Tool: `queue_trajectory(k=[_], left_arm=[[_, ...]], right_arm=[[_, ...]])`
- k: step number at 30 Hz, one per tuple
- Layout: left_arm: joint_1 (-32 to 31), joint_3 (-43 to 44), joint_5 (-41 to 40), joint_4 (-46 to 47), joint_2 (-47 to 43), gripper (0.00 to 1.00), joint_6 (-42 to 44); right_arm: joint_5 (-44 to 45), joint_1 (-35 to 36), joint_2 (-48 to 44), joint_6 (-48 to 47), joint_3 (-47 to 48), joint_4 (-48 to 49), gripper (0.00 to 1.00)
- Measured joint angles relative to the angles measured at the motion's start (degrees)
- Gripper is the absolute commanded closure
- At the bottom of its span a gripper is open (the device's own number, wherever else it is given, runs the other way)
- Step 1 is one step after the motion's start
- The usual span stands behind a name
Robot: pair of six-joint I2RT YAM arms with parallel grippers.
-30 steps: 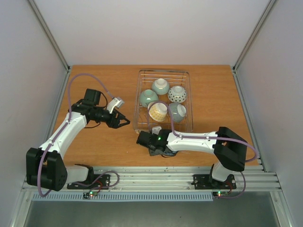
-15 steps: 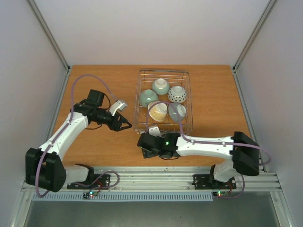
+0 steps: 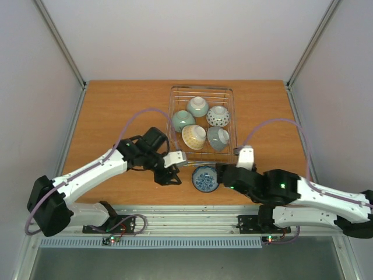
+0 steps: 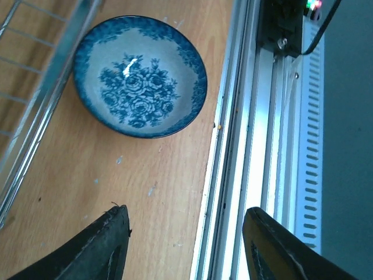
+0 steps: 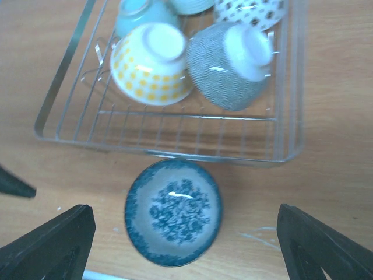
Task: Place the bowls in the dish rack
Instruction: Move the bowl to the center of the board, then pick up the bowl from the center of the board.
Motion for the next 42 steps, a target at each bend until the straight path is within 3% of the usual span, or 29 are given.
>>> queue_trajectory(k=[4,10,14,23,35,42], left_arm=[[-6.47,0.31,-5.18,2.51,3.23,0.47,-0.61],[-9.49,6.99,-8.50,2.38,19.89,0.51,-4.63],[-12.22,10.03,-11.10,2.43,24.50,0.51,-7.54],[-14.51,11.28,-15.45,2.38,25.46,0.50,-10.05],[-14.67,11.04,-22.34,3.39,23.47,0.59,-10.49],[-22.34,7.85,-28.22,6.05,18.45,0.59,-6.21]], right_arm=[[3.58,0.00,-6.32,3.96,-2.45,-4.66,0.13],[4.92,0.00,-1.86,8.35,-3.02,-7.98,0.13],[4.90,0.00,1.09,9.94,-3.72,-8.15,0.13],[4.92,0.00,-1.40,12.09,-6.51,-8.63,0.13],[4.92,0.00,-1.44,13.70,-8.17,-8.92,0.13],[5.01,0.00,-1.11,14.80,-8.24,-9.11,0.12]])
